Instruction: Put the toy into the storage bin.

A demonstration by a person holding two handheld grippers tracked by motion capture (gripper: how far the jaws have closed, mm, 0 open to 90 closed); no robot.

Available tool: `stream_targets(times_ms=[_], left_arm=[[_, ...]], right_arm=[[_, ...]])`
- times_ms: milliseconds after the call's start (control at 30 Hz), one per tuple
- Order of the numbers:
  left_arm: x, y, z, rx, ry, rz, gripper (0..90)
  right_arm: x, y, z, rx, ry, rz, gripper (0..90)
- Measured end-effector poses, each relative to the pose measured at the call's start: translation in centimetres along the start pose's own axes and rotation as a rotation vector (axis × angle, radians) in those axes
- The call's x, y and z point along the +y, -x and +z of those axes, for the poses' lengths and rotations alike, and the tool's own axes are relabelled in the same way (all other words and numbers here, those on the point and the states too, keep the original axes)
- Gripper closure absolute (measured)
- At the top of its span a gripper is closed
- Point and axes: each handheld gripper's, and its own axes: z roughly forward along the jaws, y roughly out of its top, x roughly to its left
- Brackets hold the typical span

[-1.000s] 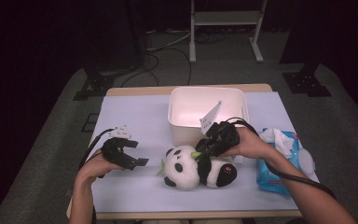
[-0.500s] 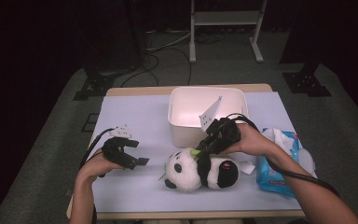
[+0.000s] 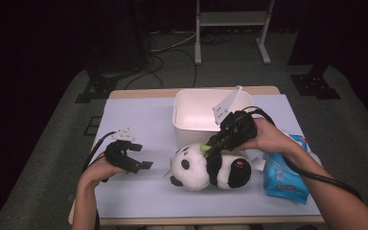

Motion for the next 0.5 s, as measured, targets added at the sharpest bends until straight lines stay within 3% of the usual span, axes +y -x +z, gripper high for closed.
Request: stream_targets(times_ms=[500], left_arm=[[-0.3, -0.4, -0.1, -0.001, -0.01, -0.004, 10.6]], right_arm=[[3.2, -0.4, -5.7, -0.101, 0.026, -0.049, 74.7]])
